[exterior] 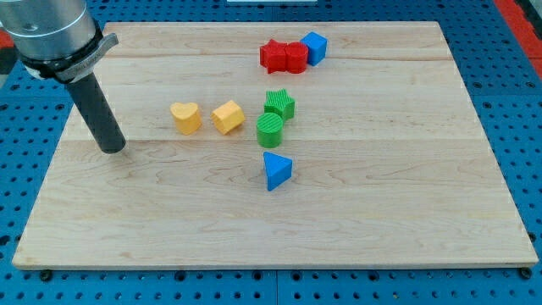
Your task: Keep the blue triangle to the bottom left of the green star
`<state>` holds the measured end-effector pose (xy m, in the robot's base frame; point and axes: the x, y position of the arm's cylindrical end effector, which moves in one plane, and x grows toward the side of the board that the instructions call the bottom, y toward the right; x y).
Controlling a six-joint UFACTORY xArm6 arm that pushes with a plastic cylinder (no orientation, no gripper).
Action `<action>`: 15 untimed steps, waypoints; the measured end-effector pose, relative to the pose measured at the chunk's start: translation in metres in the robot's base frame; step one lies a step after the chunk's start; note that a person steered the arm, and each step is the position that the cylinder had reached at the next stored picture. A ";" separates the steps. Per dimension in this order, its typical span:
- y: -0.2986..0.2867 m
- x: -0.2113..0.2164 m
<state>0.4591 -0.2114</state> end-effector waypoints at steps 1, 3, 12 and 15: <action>0.019 0.000; 0.083 0.036; 0.264 0.009; 0.290 -0.021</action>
<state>0.4386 0.0783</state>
